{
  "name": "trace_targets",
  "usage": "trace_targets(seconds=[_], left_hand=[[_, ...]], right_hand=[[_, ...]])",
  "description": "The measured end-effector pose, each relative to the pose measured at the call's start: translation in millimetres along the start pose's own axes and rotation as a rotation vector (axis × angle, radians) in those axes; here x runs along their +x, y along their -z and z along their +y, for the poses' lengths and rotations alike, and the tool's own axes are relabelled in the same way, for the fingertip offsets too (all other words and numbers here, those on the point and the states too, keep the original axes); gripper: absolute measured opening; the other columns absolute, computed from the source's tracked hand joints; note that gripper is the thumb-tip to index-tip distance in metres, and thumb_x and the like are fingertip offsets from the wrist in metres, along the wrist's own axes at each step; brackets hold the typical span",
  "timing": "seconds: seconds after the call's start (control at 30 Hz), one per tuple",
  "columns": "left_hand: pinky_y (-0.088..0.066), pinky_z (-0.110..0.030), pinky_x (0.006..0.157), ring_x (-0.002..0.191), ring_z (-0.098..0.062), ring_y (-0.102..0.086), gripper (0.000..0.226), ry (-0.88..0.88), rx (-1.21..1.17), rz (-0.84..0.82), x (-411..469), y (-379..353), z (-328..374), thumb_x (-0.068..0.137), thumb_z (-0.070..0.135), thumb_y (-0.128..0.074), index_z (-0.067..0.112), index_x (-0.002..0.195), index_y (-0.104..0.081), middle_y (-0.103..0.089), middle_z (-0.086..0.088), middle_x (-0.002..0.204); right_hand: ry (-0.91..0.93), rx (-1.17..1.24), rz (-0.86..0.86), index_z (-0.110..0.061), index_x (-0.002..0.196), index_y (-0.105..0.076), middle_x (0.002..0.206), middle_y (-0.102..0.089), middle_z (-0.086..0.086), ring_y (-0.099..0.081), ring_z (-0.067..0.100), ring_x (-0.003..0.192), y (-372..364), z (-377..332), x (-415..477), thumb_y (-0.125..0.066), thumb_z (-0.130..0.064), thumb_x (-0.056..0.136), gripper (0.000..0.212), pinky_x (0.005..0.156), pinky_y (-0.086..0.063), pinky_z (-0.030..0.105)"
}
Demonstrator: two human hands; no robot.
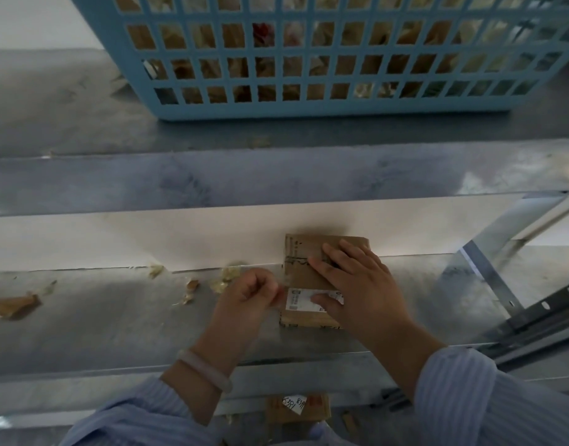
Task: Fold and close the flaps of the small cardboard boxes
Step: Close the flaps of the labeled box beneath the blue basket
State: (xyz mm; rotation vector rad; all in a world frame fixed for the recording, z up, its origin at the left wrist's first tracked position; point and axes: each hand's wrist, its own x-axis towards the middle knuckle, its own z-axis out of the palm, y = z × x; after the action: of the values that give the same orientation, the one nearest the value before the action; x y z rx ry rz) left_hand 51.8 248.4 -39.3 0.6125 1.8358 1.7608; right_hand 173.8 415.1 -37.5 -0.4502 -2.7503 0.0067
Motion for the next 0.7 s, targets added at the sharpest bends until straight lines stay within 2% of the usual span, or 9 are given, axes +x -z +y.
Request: trace_targets(seconds=[0.07,0.1,0.2,0.27,0.43,0.5,0.6,0.67,0.7], left_hand=[[-0.055,-0.039,0.082,0.081,-0.018,-0.067,0.017,-0.016,-0.043,0.05,3.8,0.9,9.6,0.091,0.004,-0.055,0.012,0.077,-0.061,-0.069,-0.001,0.076],[-0.056,-0.036,0.08,0.08,-0.016,-0.068,0.014,-0.047,0.03,0.07,6.8,2.0,14.2,0.09,0.007,-0.059,0.014,0.077,-0.062,-0.07,-0.002,0.076],[-0.048,-0.009,0.066,0.073,-0.003,-0.063,0.013,-0.213,0.504,0.164,18.6,7.7,24.5,0.082,0.023,-0.071,0.022,0.072,-0.064,-0.066,0.005,0.071],[-0.041,-0.003,0.063,0.074,0.002,-0.059,0.013,-0.304,0.672,0.192,22.9,11.7,28.6,0.08,0.029,-0.074,0.025,0.071,-0.064,-0.063,0.012,0.073],[-0.045,-0.005,0.063,0.077,0.009,-0.062,0.026,-0.363,0.624,0.135,19.6,4.1,21.7,0.08,0.015,-0.074,0.022,0.081,-0.05,-0.063,0.012,0.075],[-0.05,-0.01,0.065,0.075,0.005,-0.065,0.034,-0.342,0.54,0.106,20.6,2.7,19.4,0.079,0.014,-0.075,0.023,0.093,-0.045,-0.067,0.009,0.08],[-0.054,-0.021,0.079,0.088,0.002,-0.065,0.038,-0.355,0.583,-0.014,25.3,9.8,20.1,0.083,0.017,-0.071,0.03,0.116,-0.056,-0.067,0.014,0.101],[-0.05,-0.017,0.088,0.101,0.006,-0.058,0.027,-0.397,0.71,-0.11,24.8,16.2,23.1,0.087,0.021,-0.067,0.032,0.111,-0.067,-0.063,0.02,0.109],[-0.048,-0.016,0.09,0.106,0.007,-0.056,0.023,-0.399,0.697,-0.155,24.3,19.4,22.6,0.087,0.025,-0.067,0.034,0.108,-0.07,-0.061,0.022,0.112]], right_hand=[[0.006,0.0,-0.015,-0.033,0.129,-0.059,0.134,-0.059,-0.003,-0.052,0.025,0.127,-0.1,0.5,-1.7,-0.043,-0.061,0.079,0.059,0.107,-0.035,0.045],[0.007,0.008,-0.02,-0.034,0.13,-0.058,0.135,-0.058,-0.003,-0.052,0.024,0.128,-0.2,0.7,-2.3,-0.043,-0.061,0.08,0.059,0.108,-0.034,0.044],[-0.001,0.022,-0.027,-0.034,0.13,-0.058,0.136,-0.058,-0.003,-0.051,0.024,0.129,-0.3,0.9,-2.5,-0.043,-0.061,0.08,0.059,0.109,-0.032,0.044],[-0.003,0.029,-0.032,-0.035,0.131,-0.057,0.136,-0.057,-0.003,-0.05,0.024,0.129,-0.3,0.6,-2.3,-0.042,-0.062,0.081,0.059,0.109,-0.031,0.044],[-0.005,0.034,-0.042,-0.035,0.131,-0.057,0.136,-0.057,-0.004,-0.05,0.023,0.129,-1.2,1.8,-1.9,-0.044,-0.062,0.08,0.06,0.11,-0.031,0.043],[0.0,0.032,-0.042,-0.036,0.131,-0.056,0.136,-0.057,-0.005,-0.05,0.023,0.129,-1.0,2.4,-2.2,-0.044,-0.063,0.079,0.06,0.11,-0.03,0.043],[0.006,0.049,-0.037,-0.036,0.131,-0.057,0.136,-0.057,-0.005,-0.05,0.023,0.129,-1.0,3.4,-3.5,-0.045,-0.063,0.079,0.059,0.11,-0.032,0.043],[0.0,0.05,-0.041,-0.036,0.131,-0.056,0.136,-0.057,-0.005,-0.05,0.022,0.129,-1.7,3.4,-3.2,-0.046,-0.063,0.08,0.059,0.11,-0.032,0.043],[-0.003,0.05,-0.041,-0.036,0.131,-0.056,0.137,-0.057,-0.005,-0.05,0.022,0.13,-2.2,3.2,-2.7,-0.047,-0.063,0.079,0.059,0.111,-0.031,0.043]])
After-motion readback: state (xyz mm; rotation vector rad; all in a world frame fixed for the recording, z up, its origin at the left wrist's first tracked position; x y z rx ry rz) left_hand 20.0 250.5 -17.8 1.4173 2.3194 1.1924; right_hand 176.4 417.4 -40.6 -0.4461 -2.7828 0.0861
